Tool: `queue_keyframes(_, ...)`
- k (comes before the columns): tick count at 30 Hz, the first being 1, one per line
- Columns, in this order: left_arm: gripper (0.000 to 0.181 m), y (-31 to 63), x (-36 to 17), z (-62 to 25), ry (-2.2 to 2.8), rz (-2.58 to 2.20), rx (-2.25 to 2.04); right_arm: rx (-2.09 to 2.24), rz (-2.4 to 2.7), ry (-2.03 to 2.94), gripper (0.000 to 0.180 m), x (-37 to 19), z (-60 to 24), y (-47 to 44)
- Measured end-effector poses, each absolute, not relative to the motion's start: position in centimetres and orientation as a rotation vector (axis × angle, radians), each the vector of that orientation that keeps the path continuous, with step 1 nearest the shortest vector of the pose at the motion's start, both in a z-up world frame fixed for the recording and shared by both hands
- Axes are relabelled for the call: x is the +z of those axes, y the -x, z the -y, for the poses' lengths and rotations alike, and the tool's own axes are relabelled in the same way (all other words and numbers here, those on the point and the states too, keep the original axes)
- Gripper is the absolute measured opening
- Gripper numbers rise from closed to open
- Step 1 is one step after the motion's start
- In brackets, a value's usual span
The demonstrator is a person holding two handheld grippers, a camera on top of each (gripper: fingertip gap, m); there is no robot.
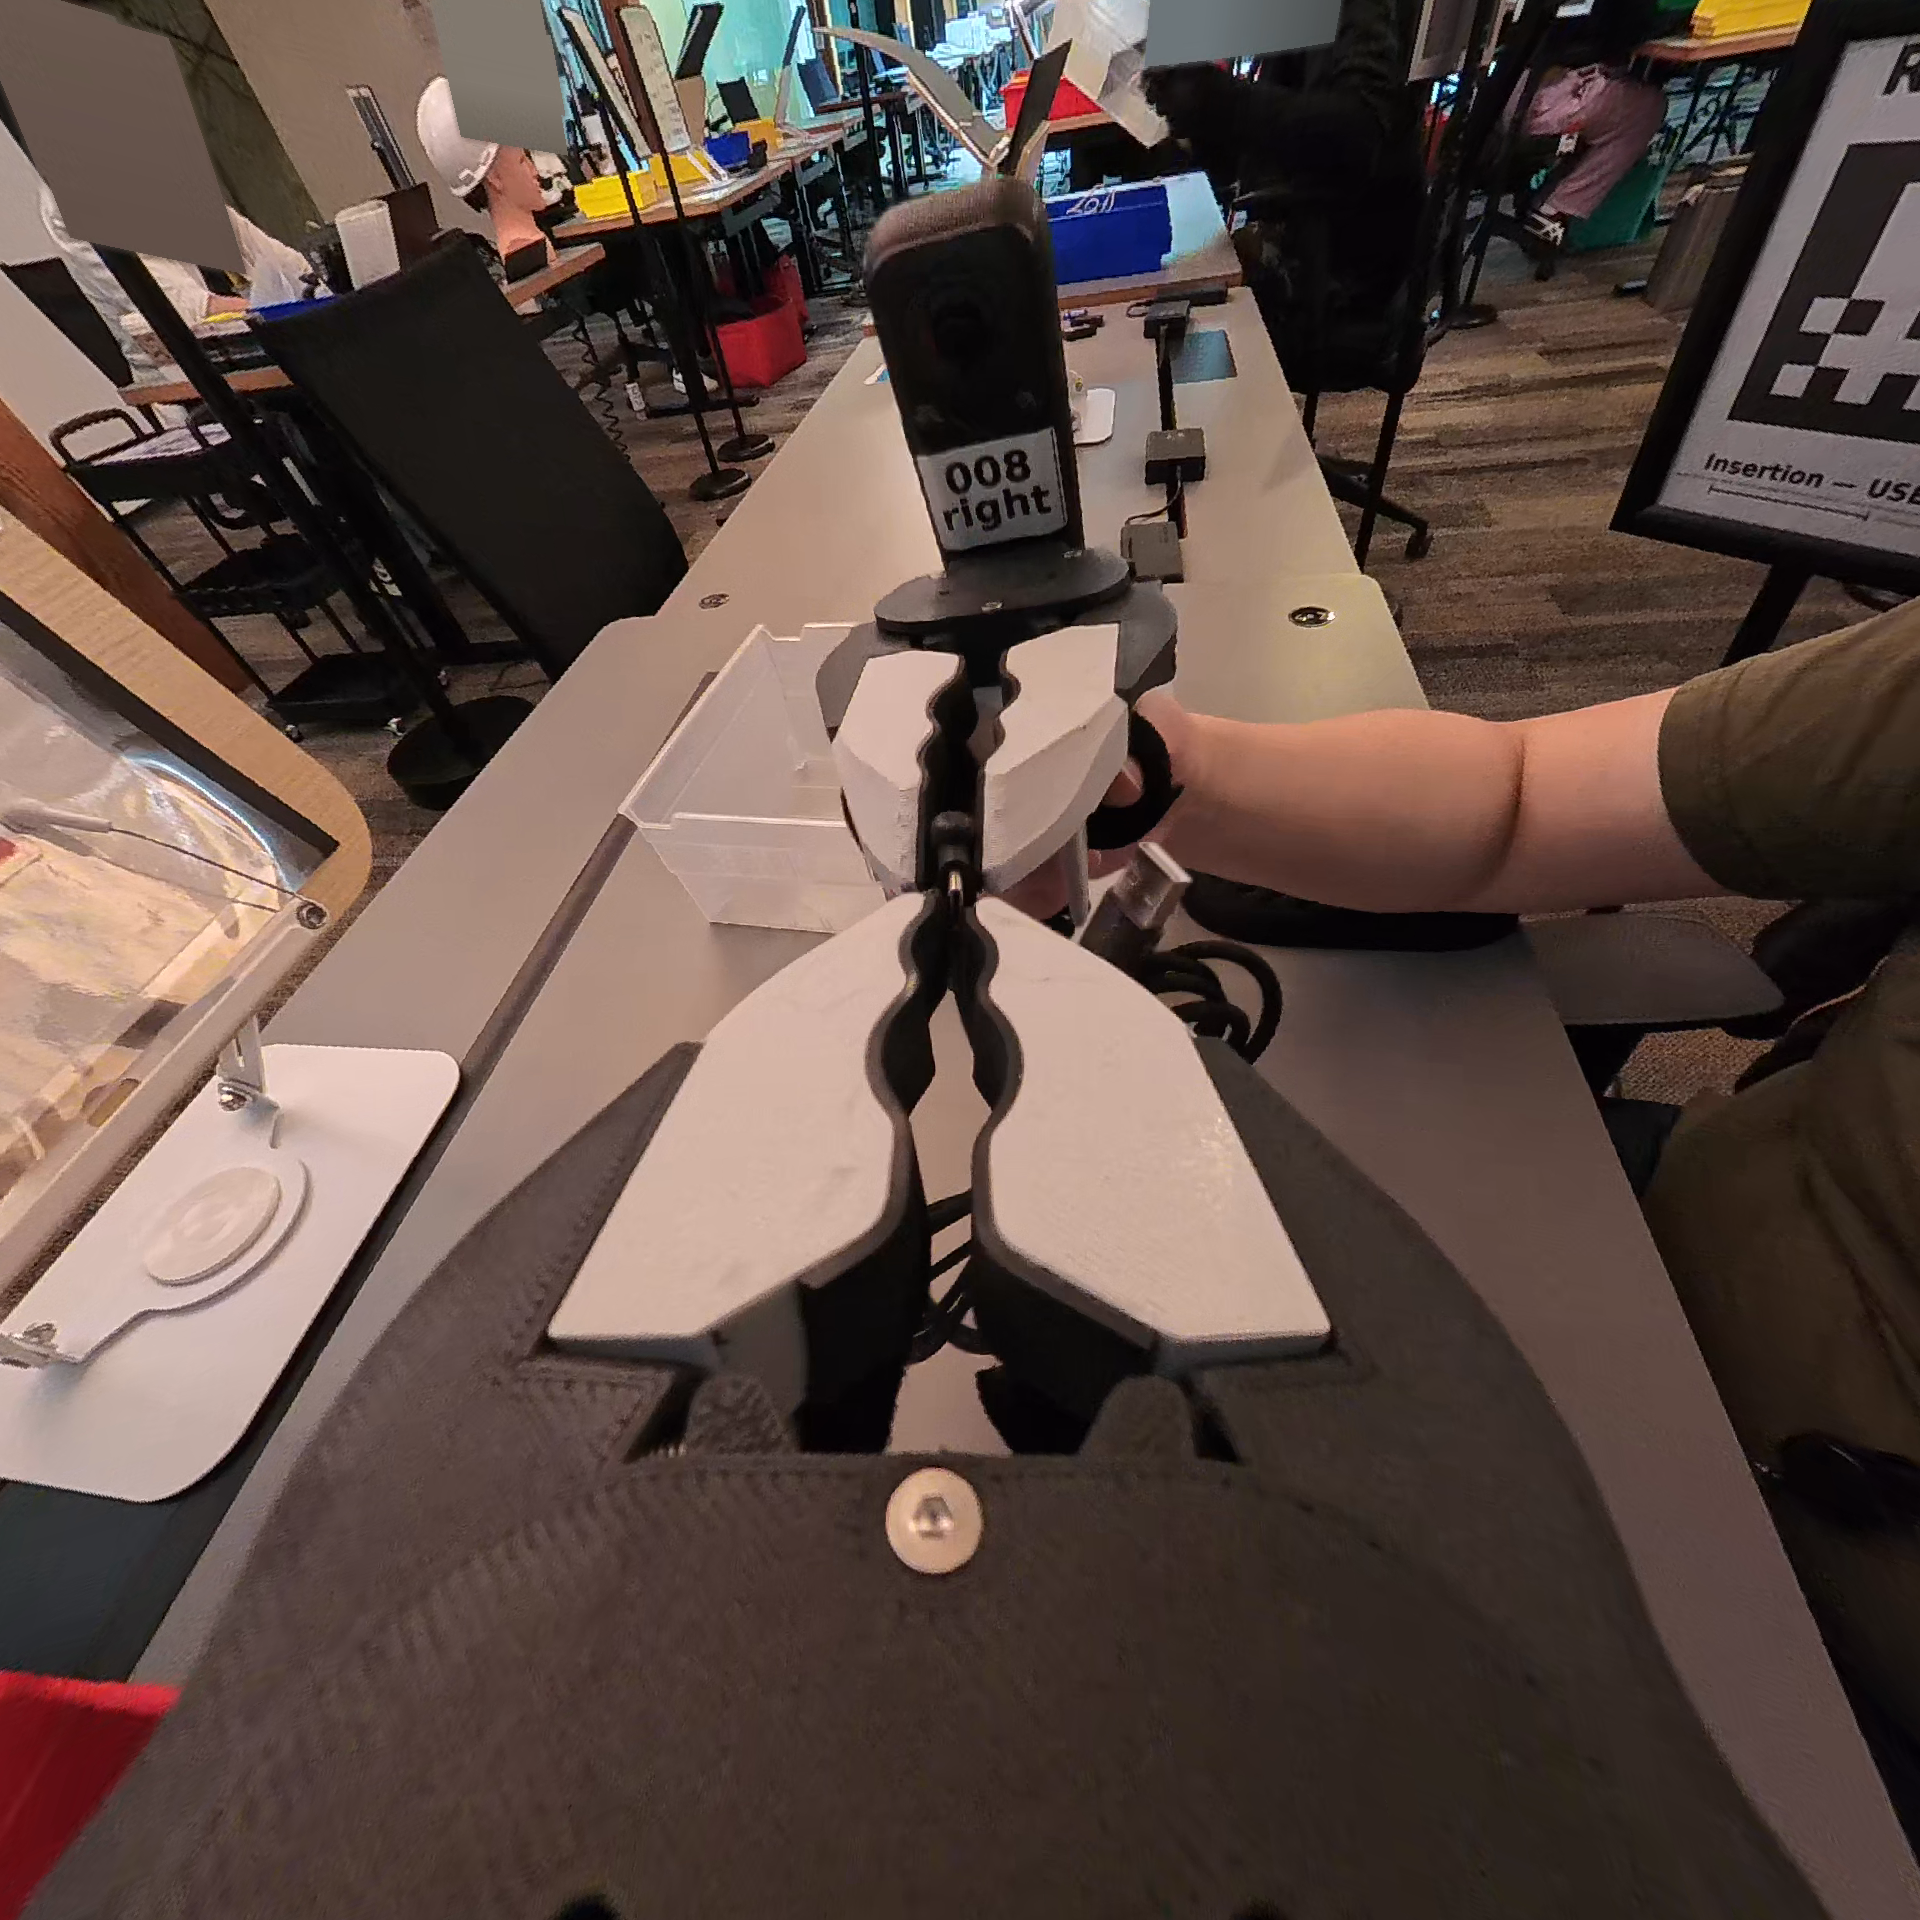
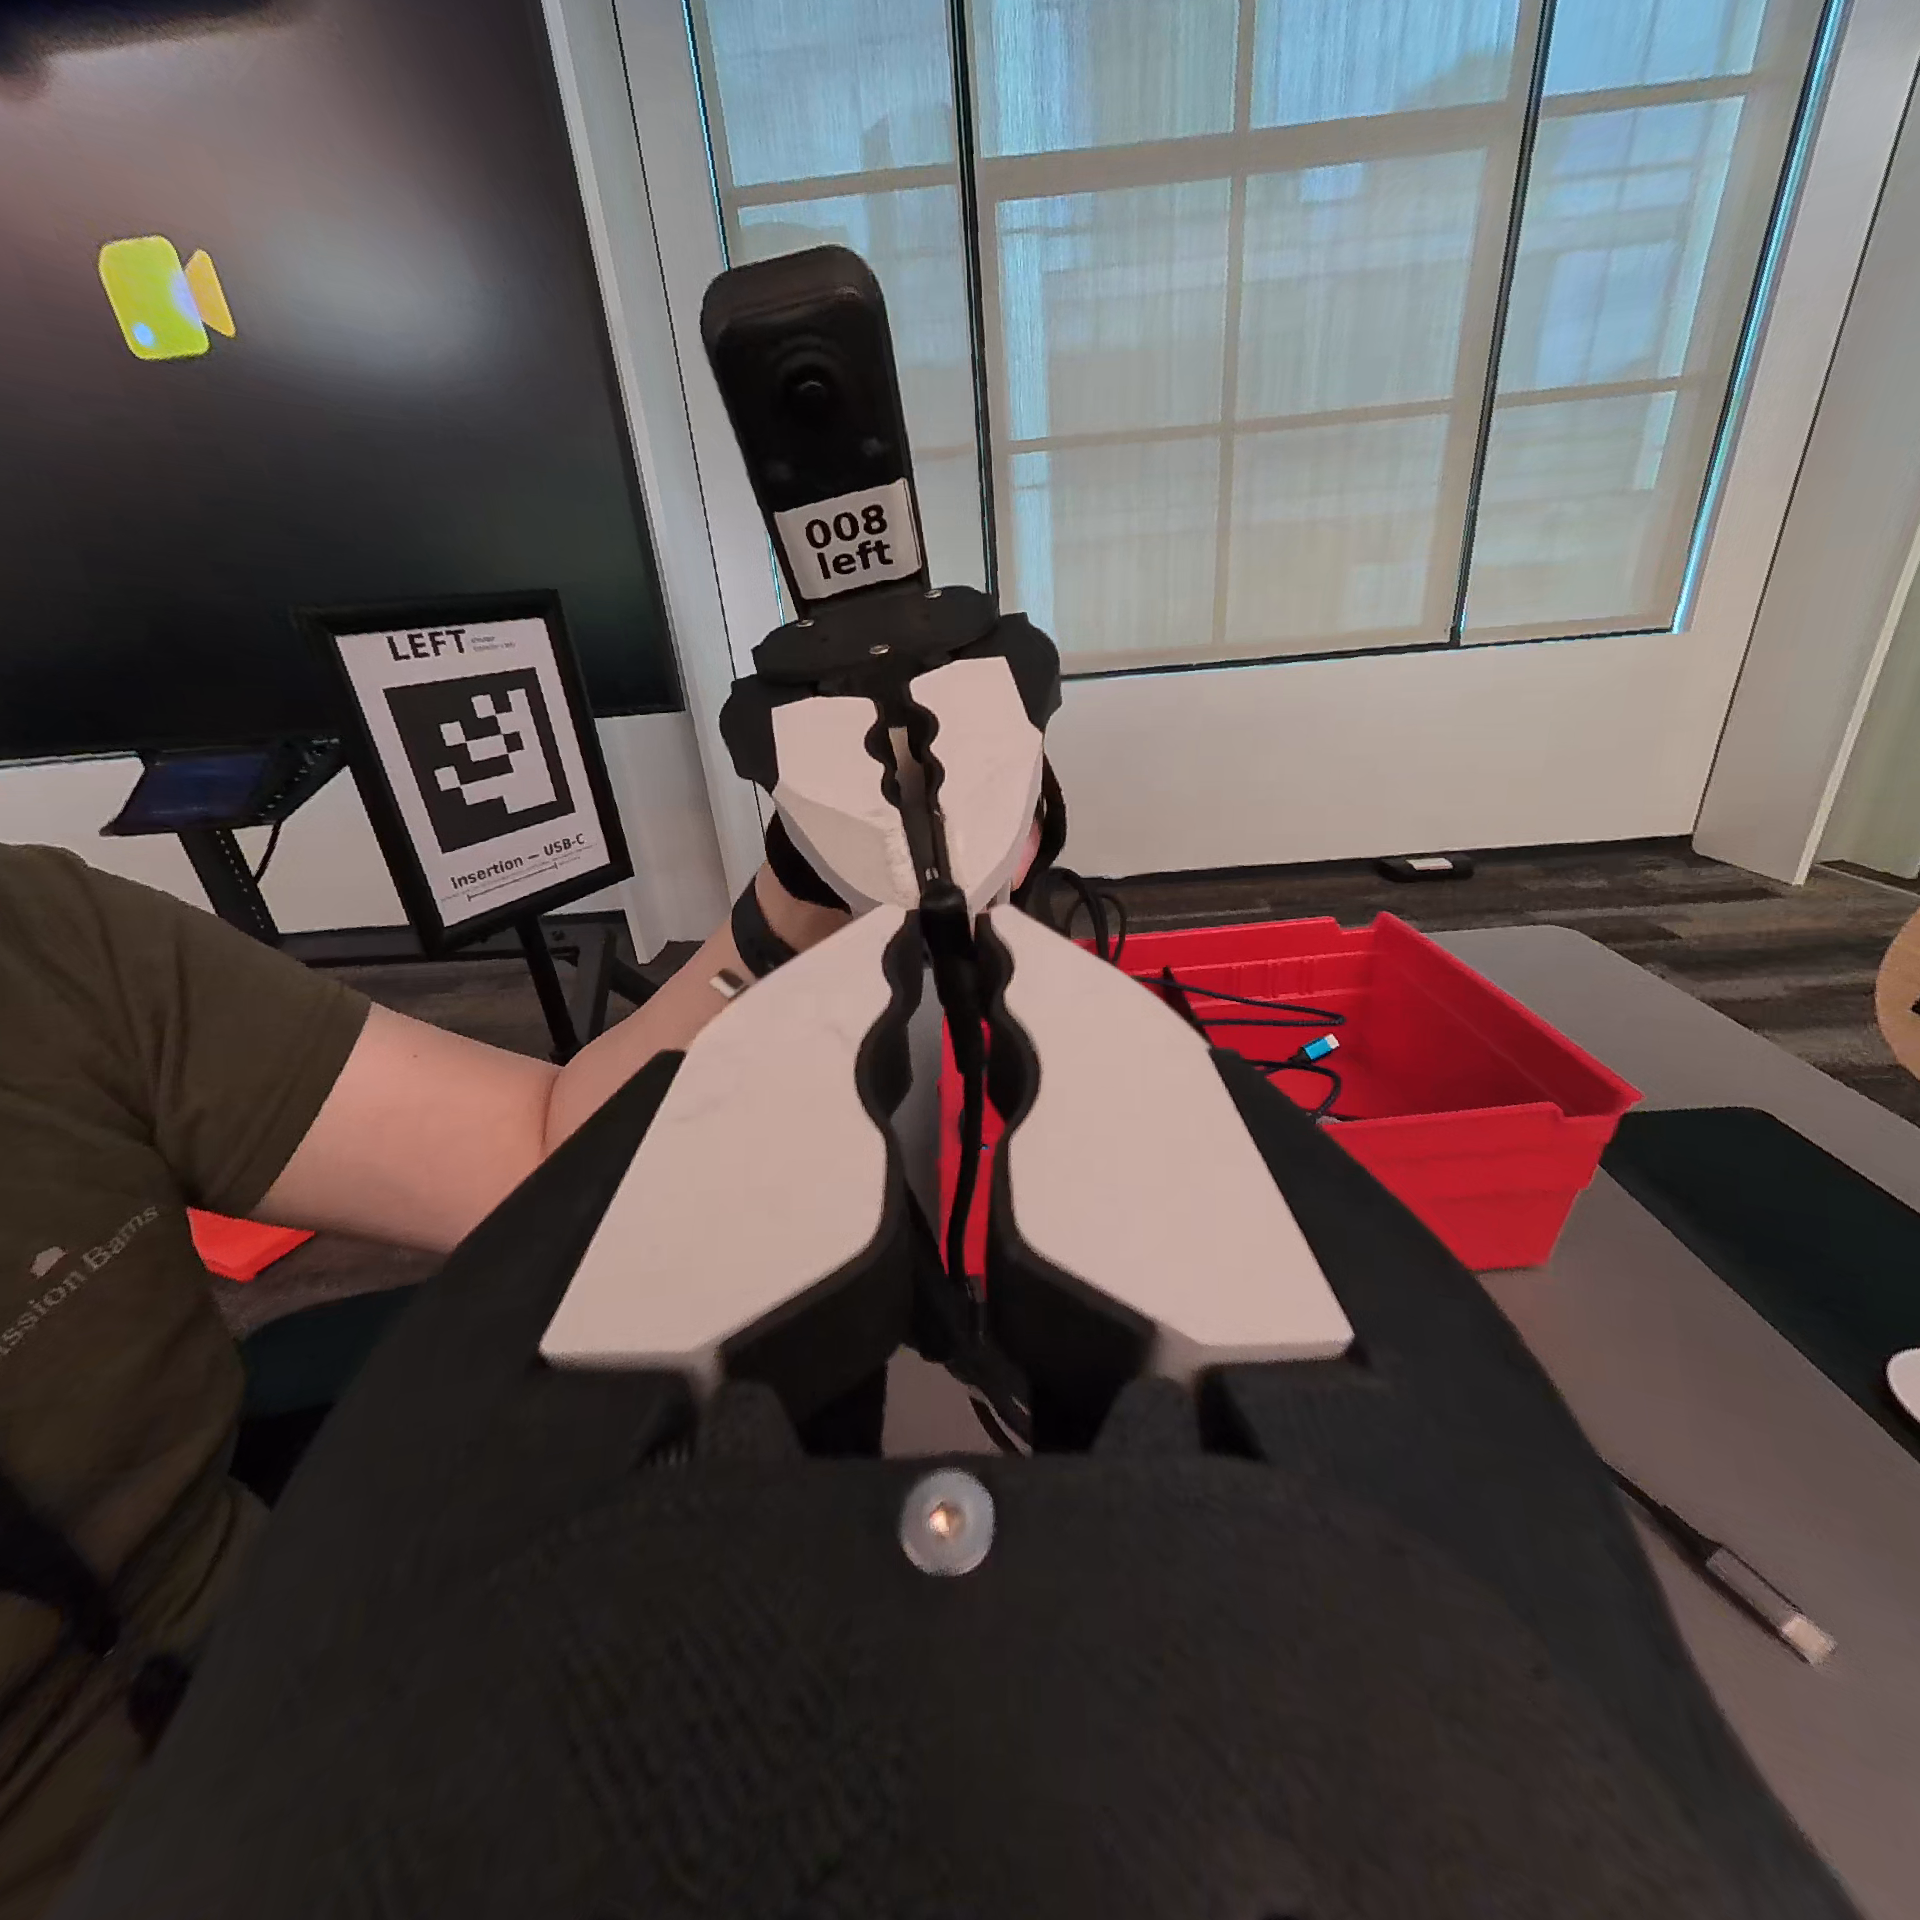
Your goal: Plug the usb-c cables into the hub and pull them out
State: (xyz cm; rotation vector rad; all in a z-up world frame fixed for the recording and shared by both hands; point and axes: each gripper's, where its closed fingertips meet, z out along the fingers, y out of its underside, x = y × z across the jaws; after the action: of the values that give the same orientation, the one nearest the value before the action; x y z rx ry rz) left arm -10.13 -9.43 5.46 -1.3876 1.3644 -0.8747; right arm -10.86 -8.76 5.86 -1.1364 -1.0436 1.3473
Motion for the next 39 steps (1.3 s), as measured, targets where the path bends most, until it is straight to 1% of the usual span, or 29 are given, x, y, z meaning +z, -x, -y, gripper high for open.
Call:
queue_keyframes(8,0.002,10.0,5.5,9.5,1.394,-1.351,-0.903,1.282,1.065,1.12,0.008,5.9,8.8,10.7)
queue_keyframes(9,0.005,9.9,5.6,9.4,1.401,-1.335,-0.916,1.262,1.062,1.131,0.008,6.0,8.6,10.5)
queue_keyframes(11,0.028,10.0,5.5,8.5,1.449,-1.271,-0.924,1.212,1.055,1.15,0.008,6.4,8.1,9.7)
queue_keyframes(13,0.045,10.2,4.6,7.1,1.526,-1.198,-0.901,1.161,1.059,1.151,0.008,7.3,7.9,8.3)
queue_keyframes(14,0.052,10.3,3.6,5.9,1.583,-1.174,-0.848,1.144,1.063,1.15,0.008,7.8,7.9,7.5)
queue_keyframes(17,0.057,10.7,-1.0,2.3,1.804,-1.147,-0.592,1.097,1.068,1.14,0.008,9.4,8.4,5.2)
queue_keyframes(18,0.055,10.6,-3.0,1.8,1.885,-1.17,-0.531,1.083,1.076,1.137,0.008,9.9,8.6,4.5)
queue_keyframes(19,0.044,10.3,-5.1,1.4,1.976,-1.198,-0.483,1.069,1.084,1.13,0.008,10.3,8.9,4.0)
queue_keyframes(20,0.044,9.7,-7.2,1.3,2.055,-1.231,-0.456,1.054,1.094,1.121,0.008,10.7,9.2,3.4)
queue_keyframes(21,0.052,9.0,-9.1,1.2,2.111,-1.268,-0.433,1.043,1.101,1.113,0.008,11.1,9.6,2.9)
queue_keyframes(23,0.053,8.3,-12.8,0.6,2.208,-1.323,-0.346,1.04,1.119,1.099,0.008,11.7,10.2,2.2)
queue_keyframes(25,0.061,8.6,-15.9,-0.8,2.266,-1.324,-0.192,1.044,1.129,1.09,0.008,12.2,10.8,1.6)
queue_keyframes(27,0.06,9.3,-18.7,-1.7,2.347,-1.303,-0.074,1.042,1.139,1.08,0.008,12.6,11.4,1.2)
queue_keyframes(29,0.056,9.5,-19.8,-2.4,2.397,-1.245,-0.064,1.046,1.142,1.059,0.008,13.0,11.9,0.8)
queue_keyframes(31,0.056,9.9,-19.2,-3.2,2.403,-1.168,-0.084,1.044,1.147,1.045,0.008,13.3,12.3,0.6)
queue_keyframes(32,0.06,10.3,-19.3,-3.6,2.405,-1.164,-0.054,1.037,1.151,1.04,0.008,13.4,12.5,0.5)
queue_keyframes(33,0.07,10.8,-19.6,-3.9,2.405,-1.168,-0.023,1.032,1.158,1.038,0.008,13.4,12.6,0.5)
queue_keyframes(34,0.073,11.0,-20.0,-4.0,2.418,-1.157,-0.029,1.026,1.162,1.036,0.008,13.4,12.6,0.4)
queue_keyframes(36,0.07,10.3,-20.4,-3.2,2.485,-1.112,-0.171,1.028,1.168,1.036,0.008,13.4,12.7,0.5)
queue_keyframes(38,0.078,10.0,-20.6,-2.7,2.525,-1.086,-0.248,1.029,1.171,1.041,0.008,13.3,12.6,0.5)
queue_keyframes(39,0.078,10.0,-20.7,-2.6,2.517,-1.102,-0.233,1.028,1.17,1.046,0.008,13.2,12.5,0.6)
